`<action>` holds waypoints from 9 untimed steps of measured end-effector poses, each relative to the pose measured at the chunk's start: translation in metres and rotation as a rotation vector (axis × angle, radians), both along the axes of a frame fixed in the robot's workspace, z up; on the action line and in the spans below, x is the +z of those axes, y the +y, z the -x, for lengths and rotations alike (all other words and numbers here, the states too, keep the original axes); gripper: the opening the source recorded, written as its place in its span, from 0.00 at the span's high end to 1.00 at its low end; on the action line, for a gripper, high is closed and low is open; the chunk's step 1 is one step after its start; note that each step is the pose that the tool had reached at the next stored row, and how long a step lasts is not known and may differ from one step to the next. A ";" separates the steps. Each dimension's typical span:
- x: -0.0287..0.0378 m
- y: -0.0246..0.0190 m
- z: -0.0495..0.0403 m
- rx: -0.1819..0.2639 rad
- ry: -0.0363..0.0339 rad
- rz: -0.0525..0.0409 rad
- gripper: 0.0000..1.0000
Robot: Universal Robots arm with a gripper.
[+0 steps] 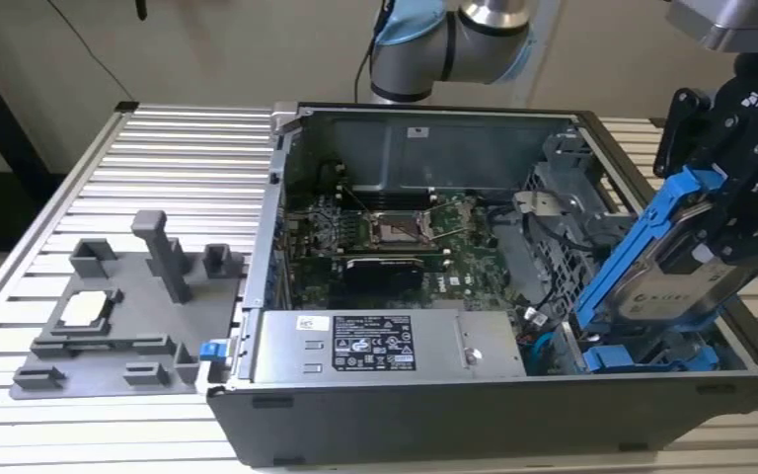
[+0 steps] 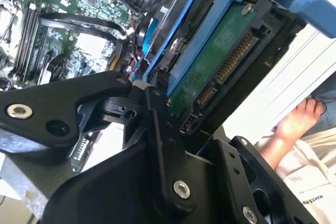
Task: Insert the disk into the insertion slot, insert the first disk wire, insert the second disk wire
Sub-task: 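Insert the disk into the insertion slot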
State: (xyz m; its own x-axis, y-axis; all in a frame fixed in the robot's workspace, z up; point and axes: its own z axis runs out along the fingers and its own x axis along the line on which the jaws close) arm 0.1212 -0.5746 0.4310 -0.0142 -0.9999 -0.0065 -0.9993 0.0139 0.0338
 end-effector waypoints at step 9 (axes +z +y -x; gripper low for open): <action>-0.0142 0.0000 -0.0031 0.002 -0.0019 0.0001 0.67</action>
State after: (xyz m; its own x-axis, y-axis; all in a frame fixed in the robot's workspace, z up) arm 0.1243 -0.5746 0.4168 -0.0120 -0.9999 -0.0064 -0.9994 0.0118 0.0319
